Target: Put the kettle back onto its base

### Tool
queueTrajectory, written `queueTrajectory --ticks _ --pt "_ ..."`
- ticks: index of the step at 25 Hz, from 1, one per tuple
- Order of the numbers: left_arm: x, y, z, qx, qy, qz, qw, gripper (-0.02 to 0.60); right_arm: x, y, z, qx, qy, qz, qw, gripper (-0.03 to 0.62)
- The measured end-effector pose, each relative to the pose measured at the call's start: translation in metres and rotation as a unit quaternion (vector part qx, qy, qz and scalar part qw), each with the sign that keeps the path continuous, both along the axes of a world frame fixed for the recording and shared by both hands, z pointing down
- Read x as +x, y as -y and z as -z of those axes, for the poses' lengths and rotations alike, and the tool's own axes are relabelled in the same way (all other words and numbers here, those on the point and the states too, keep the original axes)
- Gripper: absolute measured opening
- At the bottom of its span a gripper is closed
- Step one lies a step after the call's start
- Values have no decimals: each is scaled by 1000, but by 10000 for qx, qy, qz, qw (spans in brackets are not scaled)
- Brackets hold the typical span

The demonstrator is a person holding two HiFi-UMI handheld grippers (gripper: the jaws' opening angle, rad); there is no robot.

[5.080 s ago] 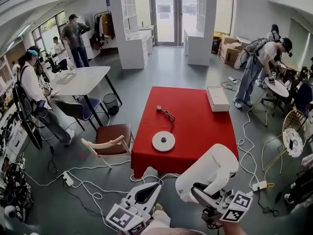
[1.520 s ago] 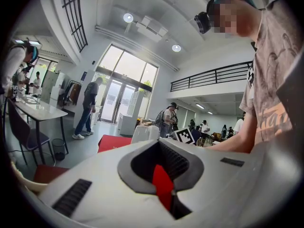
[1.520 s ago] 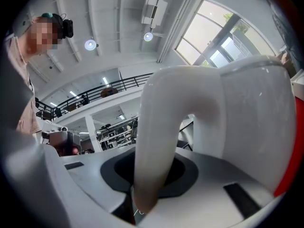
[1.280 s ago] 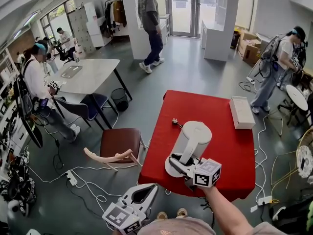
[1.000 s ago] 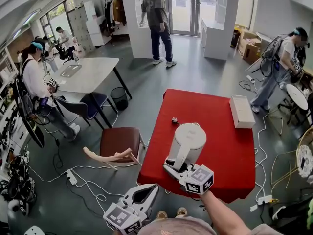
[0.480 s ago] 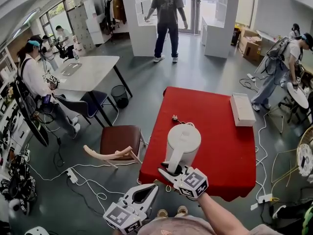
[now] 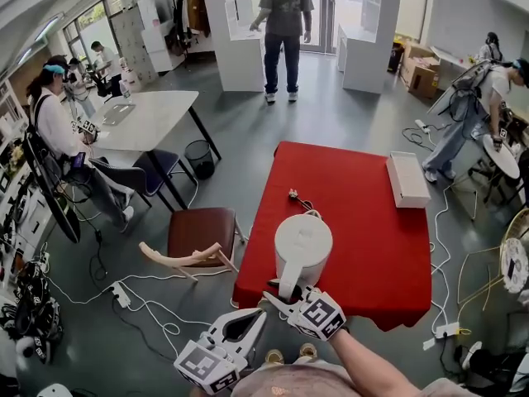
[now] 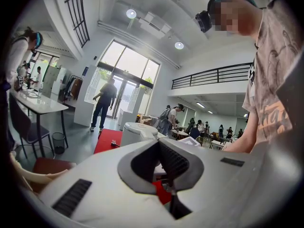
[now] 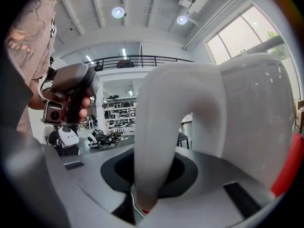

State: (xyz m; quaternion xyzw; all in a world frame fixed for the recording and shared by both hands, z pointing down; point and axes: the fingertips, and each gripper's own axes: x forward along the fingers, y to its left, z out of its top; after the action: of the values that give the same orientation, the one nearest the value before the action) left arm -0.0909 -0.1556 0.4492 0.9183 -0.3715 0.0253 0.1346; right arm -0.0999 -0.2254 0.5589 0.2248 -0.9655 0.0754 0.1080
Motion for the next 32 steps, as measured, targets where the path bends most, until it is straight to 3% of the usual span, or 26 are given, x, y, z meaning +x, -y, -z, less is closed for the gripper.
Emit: queueTrajectory --ticks 13,18,23,32 --pt "-1 -5 0 2 1 -4 10000 -2 4 -1 -10 -63 -54 -200 9998 121" --pt "-2 -9 0 -3 -29 -13 10000 -2 15 -6 -16 -10 -476 -385 9981 252" --pt "-4 -11 5 20 -66 -71 10000 -2 23 -9 -14 -223 -418 -536 9974 281" --pt "5 -21 3 38 -98 -327 9994 -2 70 -16 3 -110 -401 -944 9947 282"
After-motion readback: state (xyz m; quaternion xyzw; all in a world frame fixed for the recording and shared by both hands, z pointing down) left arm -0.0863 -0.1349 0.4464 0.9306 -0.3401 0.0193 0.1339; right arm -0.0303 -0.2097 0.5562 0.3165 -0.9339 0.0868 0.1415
